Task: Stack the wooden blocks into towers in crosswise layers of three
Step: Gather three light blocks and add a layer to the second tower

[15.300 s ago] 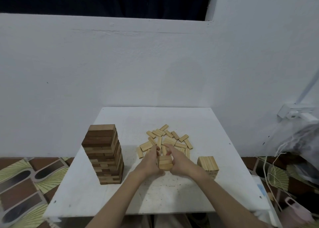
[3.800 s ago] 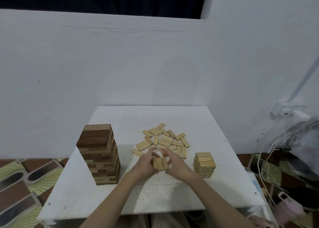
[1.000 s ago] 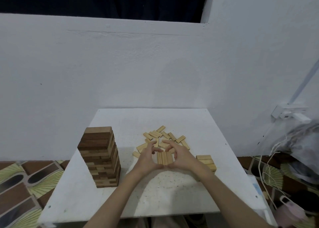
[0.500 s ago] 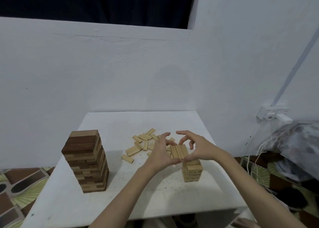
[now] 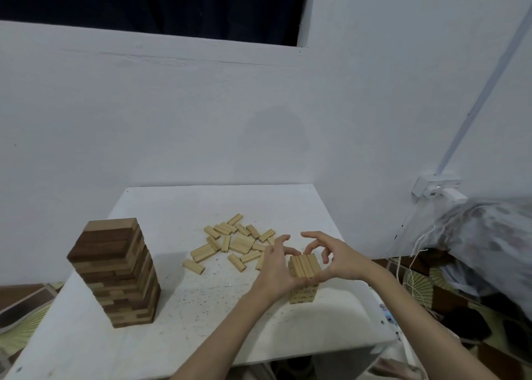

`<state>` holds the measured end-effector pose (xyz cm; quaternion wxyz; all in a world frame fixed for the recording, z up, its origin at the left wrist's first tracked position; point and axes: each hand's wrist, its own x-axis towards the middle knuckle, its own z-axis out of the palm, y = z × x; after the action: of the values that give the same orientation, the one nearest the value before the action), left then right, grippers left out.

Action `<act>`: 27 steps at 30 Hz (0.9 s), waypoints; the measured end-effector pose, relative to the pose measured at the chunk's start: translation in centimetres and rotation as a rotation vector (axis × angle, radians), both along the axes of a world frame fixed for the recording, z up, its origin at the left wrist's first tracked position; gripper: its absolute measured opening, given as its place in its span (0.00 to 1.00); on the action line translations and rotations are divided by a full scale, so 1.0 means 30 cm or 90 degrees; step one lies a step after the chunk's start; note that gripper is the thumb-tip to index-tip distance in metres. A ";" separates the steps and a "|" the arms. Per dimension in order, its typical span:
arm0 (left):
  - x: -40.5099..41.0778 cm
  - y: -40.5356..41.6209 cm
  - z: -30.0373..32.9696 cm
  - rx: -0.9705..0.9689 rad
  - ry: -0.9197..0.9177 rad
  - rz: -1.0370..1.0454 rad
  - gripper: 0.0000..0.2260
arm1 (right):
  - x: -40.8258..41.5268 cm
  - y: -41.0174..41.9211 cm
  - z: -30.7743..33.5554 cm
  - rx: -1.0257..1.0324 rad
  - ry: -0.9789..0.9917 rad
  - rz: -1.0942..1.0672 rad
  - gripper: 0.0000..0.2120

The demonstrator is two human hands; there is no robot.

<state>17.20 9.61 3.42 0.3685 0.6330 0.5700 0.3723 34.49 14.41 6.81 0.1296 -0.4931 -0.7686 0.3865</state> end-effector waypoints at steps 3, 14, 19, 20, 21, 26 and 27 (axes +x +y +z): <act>0.006 0.004 -0.012 -0.003 0.010 0.001 0.44 | 0.009 0.003 -0.017 -0.004 0.002 -0.005 0.42; -0.002 0.017 -0.027 -0.019 0.031 -0.002 0.43 | 0.002 0.012 -0.054 -0.006 0.006 -0.016 0.42; -0.002 0.019 -0.034 -0.019 0.034 -0.005 0.43 | 0.001 0.015 -0.058 -0.007 -0.001 -0.013 0.42; -0.003 0.020 -0.035 -0.020 0.033 -0.007 0.43 | 0.002 0.015 -0.058 -0.006 0.000 -0.013 0.42; -0.004 0.020 -0.035 -0.022 0.033 -0.008 0.42 | 0.003 0.015 -0.059 -0.006 0.001 -0.013 0.42; -0.004 0.016 -0.035 -0.028 0.039 -0.009 0.42 | 0.001 0.013 -0.057 -0.009 -0.005 -0.013 0.42; -0.003 0.015 -0.035 -0.031 0.040 -0.010 0.42 | 0.001 0.013 -0.057 -0.009 -0.006 -0.013 0.42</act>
<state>17.09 10.07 2.38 0.3685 0.6397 0.5853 0.3354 34.52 14.79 5.11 0.1262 -0.5036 -0.7615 0.3880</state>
